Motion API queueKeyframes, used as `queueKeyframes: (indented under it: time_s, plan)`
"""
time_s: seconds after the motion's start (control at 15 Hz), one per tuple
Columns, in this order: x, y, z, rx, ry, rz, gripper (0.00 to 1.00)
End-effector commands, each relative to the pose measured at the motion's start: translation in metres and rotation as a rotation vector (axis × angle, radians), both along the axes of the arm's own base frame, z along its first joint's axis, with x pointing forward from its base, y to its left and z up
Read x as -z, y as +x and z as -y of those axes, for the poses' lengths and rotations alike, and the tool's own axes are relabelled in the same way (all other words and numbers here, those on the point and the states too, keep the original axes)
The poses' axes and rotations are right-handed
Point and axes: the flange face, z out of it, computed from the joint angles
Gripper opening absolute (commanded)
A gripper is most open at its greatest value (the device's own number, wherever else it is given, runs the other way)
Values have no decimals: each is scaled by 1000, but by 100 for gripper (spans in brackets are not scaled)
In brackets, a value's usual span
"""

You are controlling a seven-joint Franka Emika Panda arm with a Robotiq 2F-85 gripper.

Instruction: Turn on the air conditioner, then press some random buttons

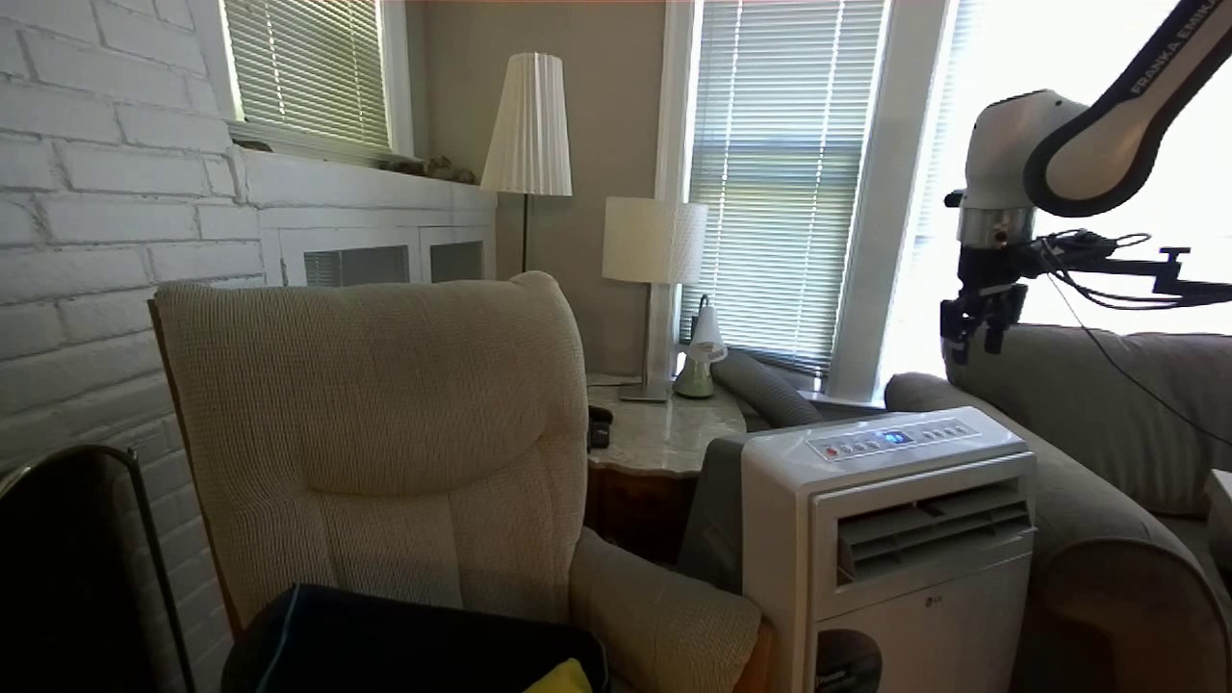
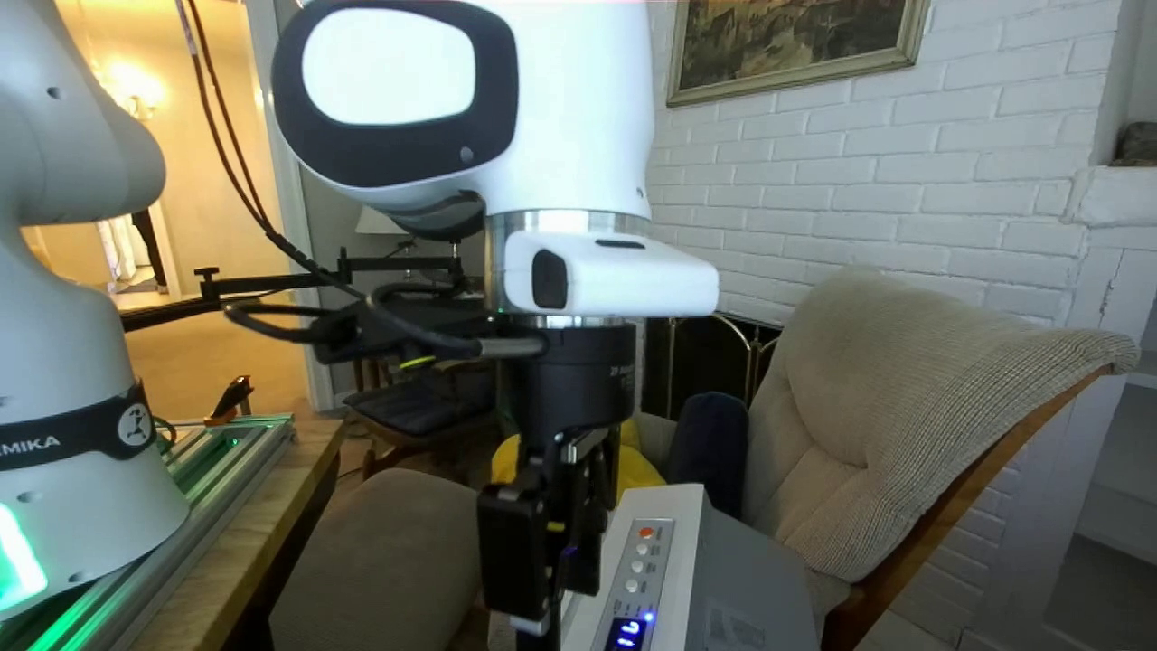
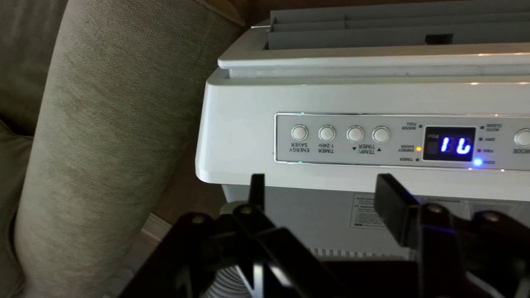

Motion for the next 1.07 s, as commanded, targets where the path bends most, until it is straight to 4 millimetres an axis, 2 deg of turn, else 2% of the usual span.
queueKeyframes:
  time_s: [0.0, 0.4, 1.0]
  plan:
    - [19, 6, 8, -10, -13, -2, 39]
    - [50, 9, 8, -19, -16, -20, 0]
    - [83, 12, 13, -20, -31, -87, 0]
